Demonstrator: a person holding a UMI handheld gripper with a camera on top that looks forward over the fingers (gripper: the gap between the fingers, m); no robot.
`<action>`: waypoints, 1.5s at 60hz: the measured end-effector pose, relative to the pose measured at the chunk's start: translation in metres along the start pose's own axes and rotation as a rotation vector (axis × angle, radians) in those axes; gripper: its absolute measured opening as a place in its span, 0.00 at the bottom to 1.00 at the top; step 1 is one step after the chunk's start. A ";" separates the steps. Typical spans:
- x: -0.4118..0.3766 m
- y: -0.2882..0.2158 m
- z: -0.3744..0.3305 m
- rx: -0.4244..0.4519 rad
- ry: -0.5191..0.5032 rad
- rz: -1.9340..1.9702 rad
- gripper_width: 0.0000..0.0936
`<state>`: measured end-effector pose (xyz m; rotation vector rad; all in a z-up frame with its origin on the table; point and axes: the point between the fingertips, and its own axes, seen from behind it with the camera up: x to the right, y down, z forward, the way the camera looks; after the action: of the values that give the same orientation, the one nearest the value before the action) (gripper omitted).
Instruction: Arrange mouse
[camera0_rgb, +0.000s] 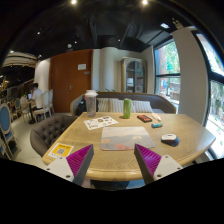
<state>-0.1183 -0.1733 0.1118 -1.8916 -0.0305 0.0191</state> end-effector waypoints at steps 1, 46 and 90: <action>0.000 0.001 0.000 -0.003 0.000 0.004 0.91; 0.302 0.064 0.145 -0.170 0.277 0.014 0.88; 0.369 0.062 0.211 -0.300 0.232 0.139 0.60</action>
<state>0.2448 0.0185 -0.0132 -2.1810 0.2705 -0.1160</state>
